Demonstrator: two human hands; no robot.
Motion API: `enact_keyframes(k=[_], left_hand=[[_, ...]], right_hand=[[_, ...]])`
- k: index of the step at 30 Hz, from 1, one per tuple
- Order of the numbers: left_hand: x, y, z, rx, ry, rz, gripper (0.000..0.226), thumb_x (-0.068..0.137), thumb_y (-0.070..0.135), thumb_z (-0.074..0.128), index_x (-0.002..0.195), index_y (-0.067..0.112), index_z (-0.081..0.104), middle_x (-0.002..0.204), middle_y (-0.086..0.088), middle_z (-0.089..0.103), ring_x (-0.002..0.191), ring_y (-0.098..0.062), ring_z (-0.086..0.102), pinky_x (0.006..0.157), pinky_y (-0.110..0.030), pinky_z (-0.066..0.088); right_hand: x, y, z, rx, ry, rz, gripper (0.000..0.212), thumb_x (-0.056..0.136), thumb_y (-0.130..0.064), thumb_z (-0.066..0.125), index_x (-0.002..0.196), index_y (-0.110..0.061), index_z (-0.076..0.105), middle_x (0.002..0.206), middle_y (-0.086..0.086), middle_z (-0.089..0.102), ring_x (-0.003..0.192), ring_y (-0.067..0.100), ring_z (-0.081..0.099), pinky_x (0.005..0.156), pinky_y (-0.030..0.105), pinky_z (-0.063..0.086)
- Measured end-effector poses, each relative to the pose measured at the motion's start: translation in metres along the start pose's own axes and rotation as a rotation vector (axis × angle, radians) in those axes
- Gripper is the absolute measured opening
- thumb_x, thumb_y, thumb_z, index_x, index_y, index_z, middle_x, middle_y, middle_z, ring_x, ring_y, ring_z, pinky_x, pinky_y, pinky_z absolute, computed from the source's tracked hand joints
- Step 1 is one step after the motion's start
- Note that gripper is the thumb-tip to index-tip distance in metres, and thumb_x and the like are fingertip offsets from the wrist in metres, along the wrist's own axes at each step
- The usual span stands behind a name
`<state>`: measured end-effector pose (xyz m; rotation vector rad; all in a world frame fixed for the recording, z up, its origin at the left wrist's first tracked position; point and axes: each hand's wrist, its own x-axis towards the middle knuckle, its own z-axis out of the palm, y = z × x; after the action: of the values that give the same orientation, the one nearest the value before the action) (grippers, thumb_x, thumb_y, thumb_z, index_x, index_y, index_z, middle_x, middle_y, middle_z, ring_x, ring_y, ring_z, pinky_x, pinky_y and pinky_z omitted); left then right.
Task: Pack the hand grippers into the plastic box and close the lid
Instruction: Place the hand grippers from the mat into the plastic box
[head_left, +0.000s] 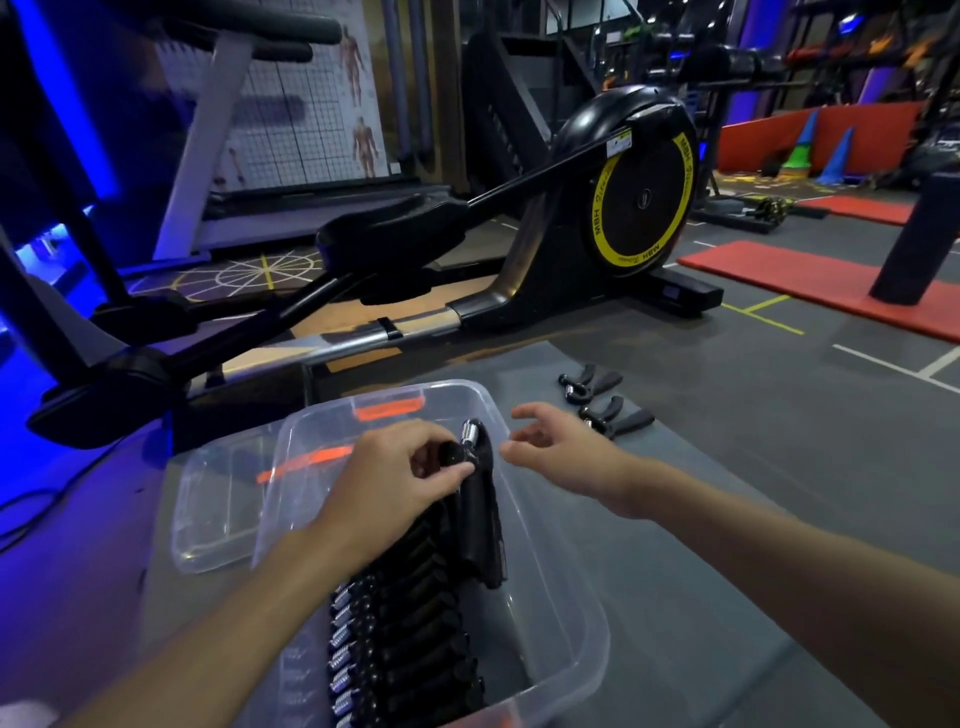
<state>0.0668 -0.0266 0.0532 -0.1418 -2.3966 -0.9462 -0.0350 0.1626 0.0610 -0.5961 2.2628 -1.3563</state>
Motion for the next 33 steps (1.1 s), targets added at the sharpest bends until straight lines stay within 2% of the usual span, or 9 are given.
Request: enact_keyframes(k=[2, 5, 8, 10, 13, 17, 20, 26, 33], left_hand=[[-0.007, -0.015, 0.011, 0.023, -0.034, -0.092, 0.018, 0.073, 0.028, 0.084, 0.085, 0.022, 0.073, 0.070, 0.008, 0.067, 0.065, -0.010, 0.059, 0.064, -0.026, 0.048], [-0.020, -0.037, 0.025, 0.069, -0.118, -0.210, 0.019, 0.073, 0.034, 0.083, 0.084, 0.024, 0.072, 0.068, 0.007, 0.066, 0.065, -0.009, 0.060, 0.067, -0.031, 0.051], [-0.033, -0.051, 0.035, 0.112, -0.178, -0.288, 0.018, 0.072, 0.037, 0.082, 0.080, 0.025, 0.070, 0.065, 0.004, 0.065, 0.064, -0.012, 0.060, 0.067, -0.032, 0.050], [-0.039, -0.055, 0.040, 0.137, -0.208, -0.324, 0.021, 0.072, 0.039, 0.082, 0.081, 0.024, 0.071, 0.066, 0.005, 0.065, 0.065, -0.011, 0.061, 0.067, -0.028, 0.049], [-0.041, -0.055, 0.046, 0.178, -0.323, -0.323, 0.025, 0.071, 0.044, 0.081, 0.082, 0.024, 0.071, 0.067, 0.008, 0.064, 0.065, -0.007, 0.060, 0.066, -0.026, 0.049], [-0.045, -0.054, 0.052, 0.306, -0.509, -0.313, 0.035, 0.069, 0.056, 0.076, 0.088, 0.027, 0.070, 0.074, 0.011, 0.065, 0.071, -0.004, 0.061, 0.070, -0.030, 0.052], [-0.051, -0.057, 0.056, 0.373, -0.590, -0.295, 0.032, 0.071, 0.055, 0.074, 0.083, 0.026, 0.068, 0.074, 0.012, 0.064, 0.072, -0.005, 0.060, 0.069, -0.028, 0.049], [-0.055, -0.066, 0.061, 0.487, -0.593, -0.201, 0.034, 0.073, 0.055, 0.072, 0.086, 0.025, 0.066, 0.093, 0.011, 0.057, 0.093, -0.012, 0.051, 0.087, -0.033, 0.040], [-0.058, -0.071, 0.070, 0.578, -0.637, -0.148, 0.032, 0.077, 0.055, 0.066, 0.093, 0.026, 0.065, 0.101, 0.007, 0.054, 0.100, -0.017, 0.049, 0.085, -0.033, 0.035]], right_hand=[[-0.001, 0.011, 0.010, -0.194, -0.012, -0.027, 0.061, 0.093, -0.035, 0.062, 0.146, -0.022, 0.035, 0.145, 0.001, 0.046, 0.129, 0.012, 0.047, 0.098, 0.020, 0.037], [-0.002, 0.030, 0.023, -0.373, -0.041, -0.096, 0.069, 0.096, -0.029, 0.057, 0.153, -0.014, 0.020, 0.156, 0.003, 0.031, 0.141, 0.014, 0.031, 0.098, 0.008, 0.018], [0.001, 0.046, 0.031, -0.429, -0.048, -0.102, 0.080, 0.096, -0.035, 0.054, 0.155, -0.015, 0.004, 0.163, -0.001, 0.010, 0.149, 0.012, 0.011, 0.111, 0.016, 0.007], [0.005, 0.051, 0.030, -0.411, -0.061, -0.089, 0.084, 0.095, -0.039, 0.055, 0.156, -0.019, 0.001, 0.164, -0.004, 0.006, 0.149, 0.011, 0.008, 0.116, 0.022, 0.007], [0.008, 0.054, 0.029, -0.347, -0.088, -0.085, 0.086, 0.094, -0.037, 0.058, 0.156, -0.021, 0.000, 0.163, -0.006, 0.006, 0.149, 0.009, 0.008, 0.113, 0.019, 0.007], [0.012, 0.058, 0.031, -0.331, -0.085, -0.099, 0.087, 0.094, -0.036, 0.058, 0.156, -0.023, -0.001, 0.164, -0.006, 0.004, 0.149, 0.007, 0.008, 0.116, 0.021, 0.008], [0.011, 0.060, 0.031, -0.326, -0.082, -0.096, 0.085, 0.094, -0.036, 0.057, 0.156, -0.023, -0.001, 0.164, -0.007, 0.005, 0.149, 0.007, 0.008, 0.115, 0.021, 0.009], [0.011, 0.061, 0.031, -0.312, -0.071, -0.086, 0.084, 0.094, -0.036, 0.056, 0.155, -0.026, -0.001, 0.164, -0.007, 0.008, 0.149, 0.009, 0.011, 0.119, 0.027, 0.012], [0.012, 0.063, 0.032, -0.294, -0.073, -0.080, 0.082, 0.095, -0.036, 0.055, 0.155, -0.030, -0.001, 0.163, -0.007, 0.010, 0.149, 0.011, 0.014, 0.120, 0.032, 0.014]])
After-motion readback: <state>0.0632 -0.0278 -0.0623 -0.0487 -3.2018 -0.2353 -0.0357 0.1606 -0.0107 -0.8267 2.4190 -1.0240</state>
